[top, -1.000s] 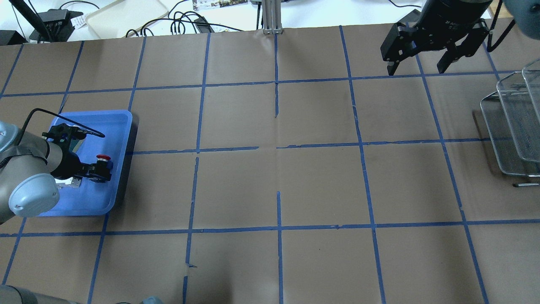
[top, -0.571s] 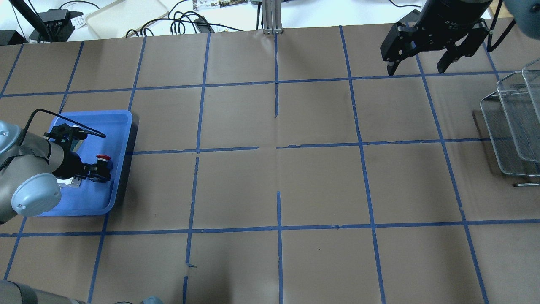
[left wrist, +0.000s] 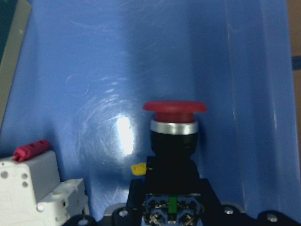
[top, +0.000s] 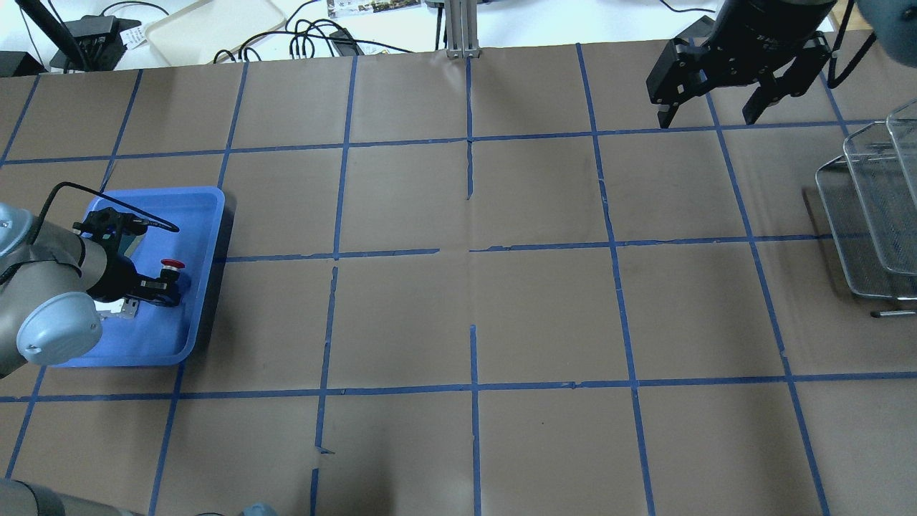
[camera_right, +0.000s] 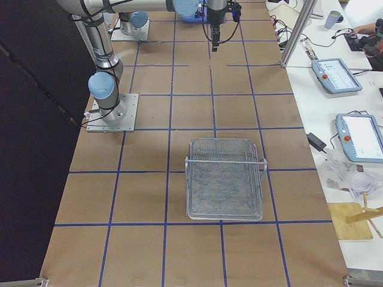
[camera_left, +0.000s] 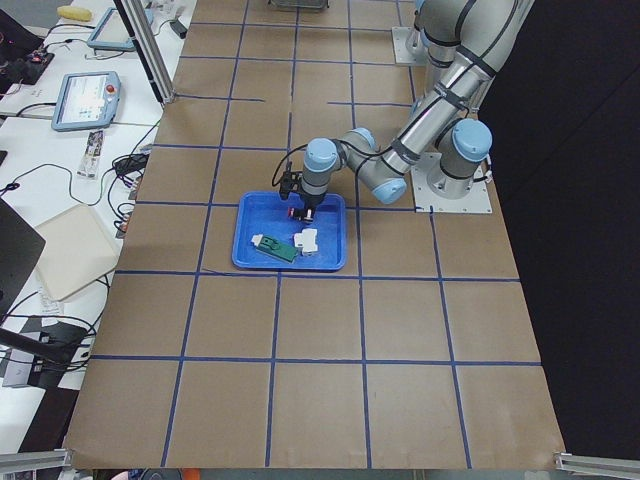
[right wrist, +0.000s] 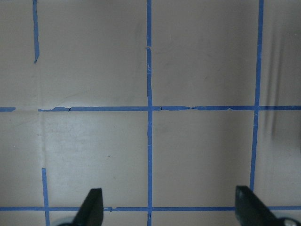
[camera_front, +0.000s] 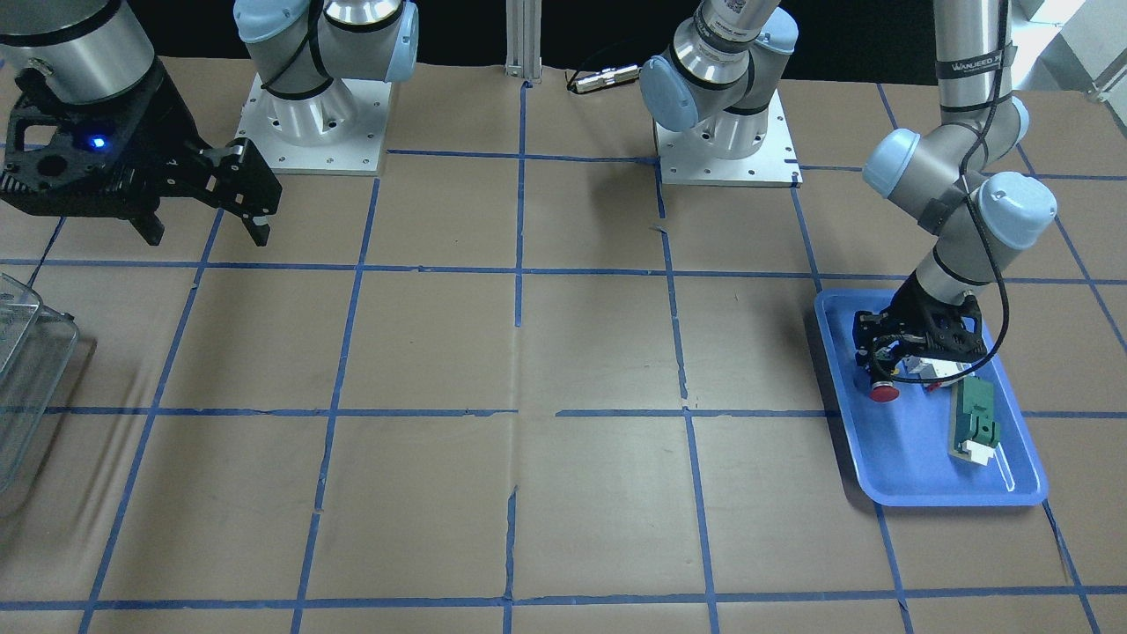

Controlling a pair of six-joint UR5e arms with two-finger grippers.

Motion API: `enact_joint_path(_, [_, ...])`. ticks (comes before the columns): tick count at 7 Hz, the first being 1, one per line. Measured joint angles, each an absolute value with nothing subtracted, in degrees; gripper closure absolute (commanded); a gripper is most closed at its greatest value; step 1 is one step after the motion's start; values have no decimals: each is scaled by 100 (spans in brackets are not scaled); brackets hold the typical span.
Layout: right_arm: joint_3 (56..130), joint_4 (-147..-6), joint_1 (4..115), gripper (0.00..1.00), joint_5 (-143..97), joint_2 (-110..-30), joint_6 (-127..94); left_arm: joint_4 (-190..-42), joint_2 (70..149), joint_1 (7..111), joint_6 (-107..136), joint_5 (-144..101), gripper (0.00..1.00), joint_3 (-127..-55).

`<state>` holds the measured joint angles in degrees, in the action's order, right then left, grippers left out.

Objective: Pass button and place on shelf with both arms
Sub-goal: 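Close the left gripper on the red push button's base, then lift the red push button out of the tray with the left gripper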

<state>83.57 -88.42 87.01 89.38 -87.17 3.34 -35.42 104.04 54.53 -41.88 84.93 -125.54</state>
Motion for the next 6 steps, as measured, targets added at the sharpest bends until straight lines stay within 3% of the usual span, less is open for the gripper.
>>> enact_joint_path(2, [8357,-8843,8701,0,8915,-8711,334,-3728,10108,5711,-4369,8491,100,-12179])
enact_joint_path(4, [8351,-8850,8698,0,8887,-8731,334,-4799,9722,6175,-4529,8496,100,-11403])
enact_joint_path(6, [8347,-8814,8663,0,8908,-8781,334,-6603,9436,6917,-4601,8351,100,-10186])
